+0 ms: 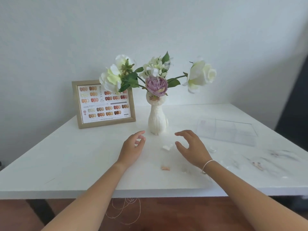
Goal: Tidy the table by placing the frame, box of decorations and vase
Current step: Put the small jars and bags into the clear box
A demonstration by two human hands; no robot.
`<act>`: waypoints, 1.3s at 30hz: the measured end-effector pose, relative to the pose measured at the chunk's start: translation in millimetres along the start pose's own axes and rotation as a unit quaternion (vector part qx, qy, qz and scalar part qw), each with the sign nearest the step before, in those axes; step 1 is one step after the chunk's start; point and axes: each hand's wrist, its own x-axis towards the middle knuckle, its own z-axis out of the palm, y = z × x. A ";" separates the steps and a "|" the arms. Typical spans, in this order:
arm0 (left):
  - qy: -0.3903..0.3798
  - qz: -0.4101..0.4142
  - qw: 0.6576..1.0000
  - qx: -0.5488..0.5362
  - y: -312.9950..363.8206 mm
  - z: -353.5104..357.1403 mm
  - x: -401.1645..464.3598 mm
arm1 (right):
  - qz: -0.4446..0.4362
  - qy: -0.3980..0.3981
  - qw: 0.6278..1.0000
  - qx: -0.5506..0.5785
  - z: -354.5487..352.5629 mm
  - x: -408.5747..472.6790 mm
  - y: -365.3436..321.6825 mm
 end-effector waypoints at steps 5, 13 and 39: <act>-0.095 0.019 0.994 0.046 16.6 38.0 8.3 | 0.057 -0.037 0.997 -0.032 -25.1 12.8 28.4; -0.240 0.071 0.944 0.214 39.1 56.7 30.5 | 0.106 -0.162 0.978 -0.074 -37.3 37.0 45.4; -0.257 0.023 0.950 0.177 49.0 58.0 52.3 | 0.130 -0.026 0.990 0.055 -92.1 78.9 58.2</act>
